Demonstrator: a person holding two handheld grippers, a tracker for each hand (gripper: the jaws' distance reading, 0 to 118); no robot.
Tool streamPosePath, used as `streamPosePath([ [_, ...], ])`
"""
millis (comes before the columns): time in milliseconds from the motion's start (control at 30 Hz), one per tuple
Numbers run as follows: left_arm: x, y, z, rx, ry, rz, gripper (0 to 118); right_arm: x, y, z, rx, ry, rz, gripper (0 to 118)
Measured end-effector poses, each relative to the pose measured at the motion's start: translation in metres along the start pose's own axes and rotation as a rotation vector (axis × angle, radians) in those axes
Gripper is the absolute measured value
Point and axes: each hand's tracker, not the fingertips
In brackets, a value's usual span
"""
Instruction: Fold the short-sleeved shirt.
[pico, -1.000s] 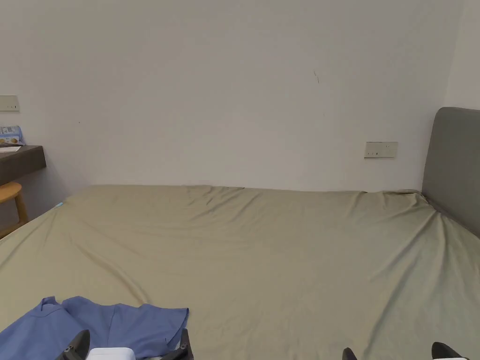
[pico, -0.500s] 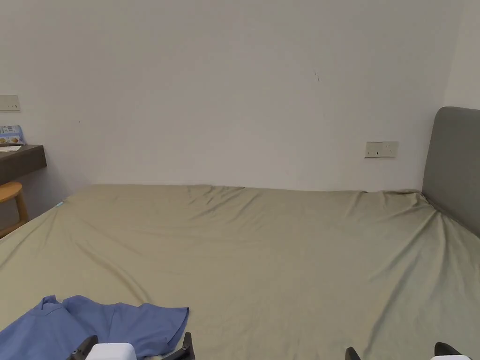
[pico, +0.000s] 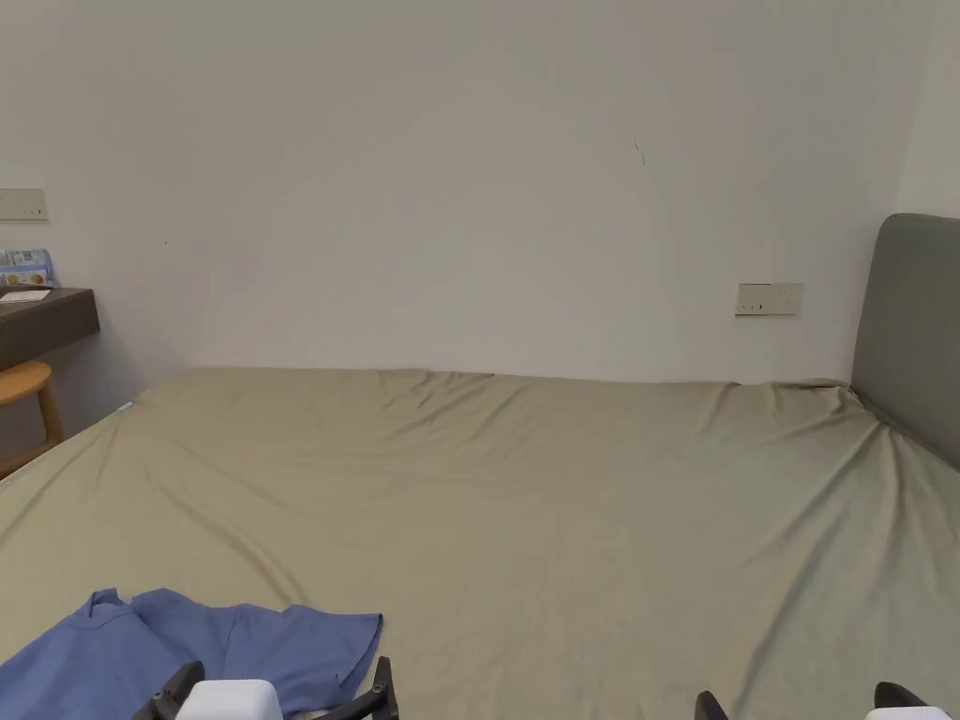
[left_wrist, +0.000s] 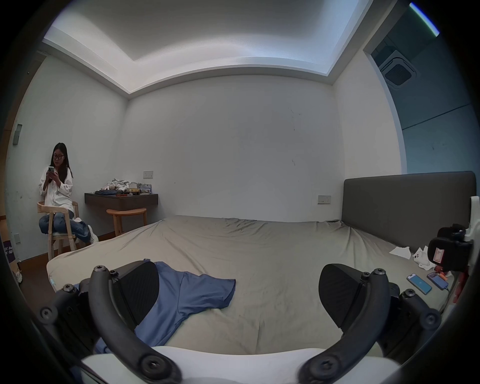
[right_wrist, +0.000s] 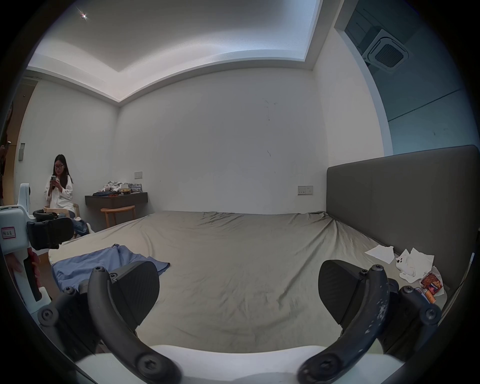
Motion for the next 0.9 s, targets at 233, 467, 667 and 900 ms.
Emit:
streamPosePath([
  [233,0.000,0.005,0.007,0.018,0.002,-0.007,89,0.000,-0.001,0.004,0.005,0.014,-0.021,92],
  [467,-0.008,0.002,0.007,0.003,0.030,0.018,0,-0.005,-0.001,0.004,0.003,-0.032,-0.014,1],
  [667,-0.020,0.000,0.012,0.003,0.046,0.006,0,-0.014,-0.004,-0.002,-0.019,-0.014,0.007,1],
  [900,-0.086,0.002,0.049,-0.010,0.281,-0.001,0,-0.086,-0.002,-0.036,-0.035,0.199,0.029,1],
])
